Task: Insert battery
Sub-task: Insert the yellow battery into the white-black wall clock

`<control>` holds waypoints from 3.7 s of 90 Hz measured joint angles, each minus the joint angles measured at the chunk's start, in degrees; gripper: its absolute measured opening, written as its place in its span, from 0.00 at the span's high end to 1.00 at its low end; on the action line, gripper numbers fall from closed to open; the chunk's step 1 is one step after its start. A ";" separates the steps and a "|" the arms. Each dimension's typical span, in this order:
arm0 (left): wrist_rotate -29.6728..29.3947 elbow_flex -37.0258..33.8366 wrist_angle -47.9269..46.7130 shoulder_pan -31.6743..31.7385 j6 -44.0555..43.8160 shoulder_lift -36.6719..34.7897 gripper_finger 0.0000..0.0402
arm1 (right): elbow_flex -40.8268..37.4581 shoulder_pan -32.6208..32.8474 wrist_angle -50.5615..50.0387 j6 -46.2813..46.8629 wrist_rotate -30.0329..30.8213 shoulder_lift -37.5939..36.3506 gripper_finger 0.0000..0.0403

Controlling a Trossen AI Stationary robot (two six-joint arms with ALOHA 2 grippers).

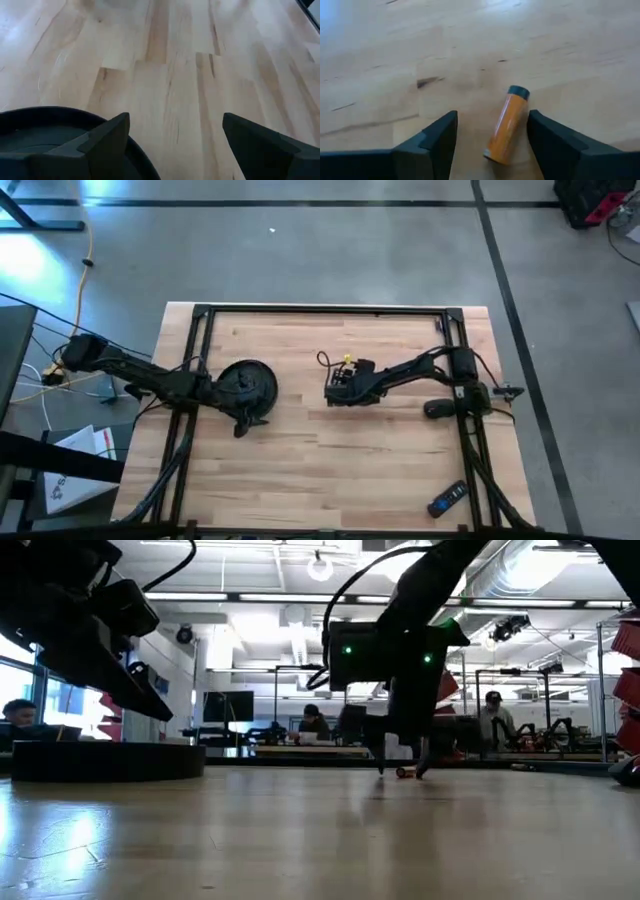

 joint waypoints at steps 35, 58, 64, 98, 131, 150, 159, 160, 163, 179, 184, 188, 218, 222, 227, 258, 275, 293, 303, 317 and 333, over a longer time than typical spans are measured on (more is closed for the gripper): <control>-1.05 0.00 0.21 0.02 0.46 -0.07 0.24 | -0.11 0.66 -1.71 0.64 -0.83 0.07 0.76; -1.06 0.00 0.11 0.02 0.13 -0.07 0.24 | -0.07 -0.09 -2.09 -0.43 -1.16 0.12 0.92; -1.08 0.00 0.00 0.02 0.13 -0.07 0.24 | -0.07 -0.12 -1.99 -1.45 -1.28 0.10 0.95; -0.98 0.00 -2.00 0.03 -0.20 -1.00 0.24 | 0.32 2.46 -2.42 -4.52 0.96 -0.04 0.96; -6.35 3.82 -14.27 -2.33 -7.30 -7.15 0.24 | 8.22 5.57 4.81 -31.31 -7.53 -1.00 0.97; -2.40 5.40 -25.04 -6.88 -19.54 -8.37 0.24 | 9.73 3.93 20.41 -58.64 -20.26 -1.02 0.97; -2.65 5.84 -26.62 -10.98 -25.41 -8.22 0.24 | 9.73 2.14 24.47 -68.70 -25.22 -1.02 0.97; -2.63 5.84 -26.65 -11.44 -25.80 -8.16 0.24 | 9.73 1.97 24.80 -69.93 -25.59 -1.04 0.97; -2.44 5.84 -26.90 -12.81 -27.28 -8.00 0.24 | 9.73 1.55 25.72 -73.58 -26.72 -1.06 0.97; 1.56 5.88 -30.88 -18.79 -39.04 -7.76 0.24 | 9.75 0.37 28.14 -92.28 -30.32 -1.08 0.97; 3.43 5.88 -32.59 -20.35 -43.25 -7.60 0.24 | 9.75 0.15 28.59 -96.67 -29.62 -1.08 0.97; 5.46 5.88 -33.71 -21.39 -46.39 -7.29 0.24 | 9.75 -0.15 29.20 -99.98 -29.40 -1.08 0.97; 3.30 5.84 -48.93 -24.15 -63.81 -3.35 0.24 | 9.19 -0.76 35.99 -109.35 -33.68 -0.02 0.97; 1.92 5.95 -48.33 -24.14 -63.96 -2.78 0.24 | 9.09 -0.82 35.67 -109.80 -33.54 0.38 0.97; -0.16 5.97 -48.26 -23.79 -64.69 -2.10 0.24 | 9.09 -0.96 36.08 -110.38 -33.67 0.70 0.97; -6.99 6.43 -45.80 -20.08 -61.60 3.93 0.24 | 9.09 -0.95 35.49 -112.88 -32.70 1.48 0.97; -13.74 8.20 -44.15 -16.44 -54.40 7.67 0.24 | 9.11 -0.95 31.16 -112.34 -30.92 -0.23 0.97; -16.98 11.34 -45.06 -10.35 -43.25 10.26 0.24 | 9.09 -0.77 24.53 -109.58 -30.71 -0.80 0.97; -17.01 13.27 -49.19 -6.64 -38.29 10.76 0.24 | 9.09 0.23 22.27 -109.01 -28.09 -2.78 0.97; -16.71 16.07 -58.10 -0.49 -30.79 11.28 0.24 | 9.11 1.83 17.79 -106.99 -25.01 -5.84 0.97; -14.37 16.74 -54.57 6.53 -24.05 13.35 0.24 | 9.11 3.87 14.54 -103.57 -21.43 -6.77 0.97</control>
